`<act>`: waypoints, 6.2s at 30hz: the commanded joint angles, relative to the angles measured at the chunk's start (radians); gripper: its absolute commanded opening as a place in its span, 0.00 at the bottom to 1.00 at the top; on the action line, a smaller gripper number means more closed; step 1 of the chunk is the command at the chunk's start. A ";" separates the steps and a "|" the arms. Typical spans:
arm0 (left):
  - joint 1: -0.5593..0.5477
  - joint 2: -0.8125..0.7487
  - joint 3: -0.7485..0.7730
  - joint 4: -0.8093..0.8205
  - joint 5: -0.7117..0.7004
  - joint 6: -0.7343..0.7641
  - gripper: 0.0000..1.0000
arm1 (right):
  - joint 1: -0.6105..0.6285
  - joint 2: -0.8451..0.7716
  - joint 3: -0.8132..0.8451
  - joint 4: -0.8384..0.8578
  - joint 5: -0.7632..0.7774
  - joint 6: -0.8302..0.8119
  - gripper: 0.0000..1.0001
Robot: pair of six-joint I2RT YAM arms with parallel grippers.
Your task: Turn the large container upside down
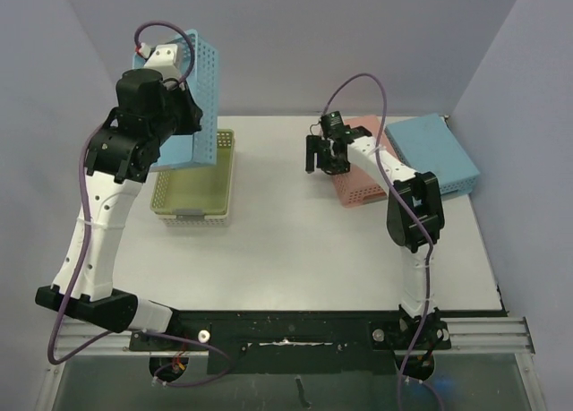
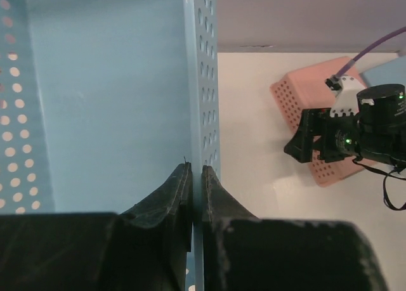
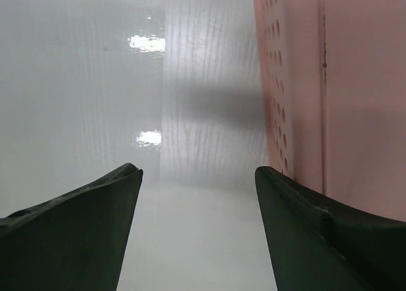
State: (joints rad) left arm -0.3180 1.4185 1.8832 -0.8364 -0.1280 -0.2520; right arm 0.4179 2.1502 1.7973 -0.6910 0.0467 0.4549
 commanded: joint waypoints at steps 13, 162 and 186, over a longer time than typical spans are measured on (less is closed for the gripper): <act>-0.100 -0.156 -0.574 1.008 0.739 -0.722 0.00 | -0.346 -0.742 -0.360 0.009 -0.094 0.012 0.77; -0.250 0.070 -0.520 0.299 -0.321 -0.016 0.74 | -0.227 -0.812 -0.729 0.318 -0.404 0.304 0.78; -0.014 0.218 -0.478 0.252 -0.079 -0.026 0.00 | 0.337 -0.806 -0.732 0.060 -0.121 -0.063 0.82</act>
State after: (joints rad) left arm -0.3370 1.6779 1.3525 -0.6098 -0.2417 -0.3008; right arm 0.6846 1.4250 1.1481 -0.5671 -0.1776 0.4801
